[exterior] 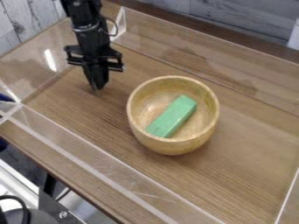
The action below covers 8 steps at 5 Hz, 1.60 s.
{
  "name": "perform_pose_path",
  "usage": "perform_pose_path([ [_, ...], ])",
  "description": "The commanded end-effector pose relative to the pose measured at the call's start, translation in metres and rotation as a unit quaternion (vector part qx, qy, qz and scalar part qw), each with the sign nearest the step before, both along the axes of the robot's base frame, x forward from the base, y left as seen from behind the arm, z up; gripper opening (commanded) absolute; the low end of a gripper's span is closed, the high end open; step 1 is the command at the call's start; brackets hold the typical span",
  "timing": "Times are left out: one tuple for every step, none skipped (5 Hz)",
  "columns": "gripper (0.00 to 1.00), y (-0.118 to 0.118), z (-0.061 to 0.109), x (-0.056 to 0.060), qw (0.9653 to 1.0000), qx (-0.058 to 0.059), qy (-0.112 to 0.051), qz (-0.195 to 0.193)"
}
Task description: Put the green block in the brown bowl
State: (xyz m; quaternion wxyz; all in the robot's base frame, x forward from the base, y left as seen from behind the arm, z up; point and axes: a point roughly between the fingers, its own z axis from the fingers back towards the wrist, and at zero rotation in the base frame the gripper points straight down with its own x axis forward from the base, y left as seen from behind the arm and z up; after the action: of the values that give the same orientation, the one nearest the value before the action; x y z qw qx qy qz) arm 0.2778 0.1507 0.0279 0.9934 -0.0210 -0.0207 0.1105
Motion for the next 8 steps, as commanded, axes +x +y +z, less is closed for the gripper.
perform_pose_path([
  [0.0,0.005,0.009,0.012,0.9993,0.03,-0.02,0.006],
  [1.0,0.004,0.012,0.018,0.9993,0.034,-0.013,-0.005],
  [1.0,0.002,0.016,0.023,0.9992,0.036,-0.006,-0.013],
  [1.0,-0.002,0.029,0.027,0.9991,0.037,-0.006,-0.02],
  [1.0,-0.008,0.061,0.029,0.9978,0.045,-0.048,-0.013],
  [1.0,-0.021,0.091,0.03,0.9949,0.055,-0.084,-0.007],
  [1.0,-0.05,0.083,0.027,0.9952,0.061,-0.071,-0.025],
  [1.0,-0.054,0.074,0.03,0.9954,0.075,-0.057,-0.019],
])
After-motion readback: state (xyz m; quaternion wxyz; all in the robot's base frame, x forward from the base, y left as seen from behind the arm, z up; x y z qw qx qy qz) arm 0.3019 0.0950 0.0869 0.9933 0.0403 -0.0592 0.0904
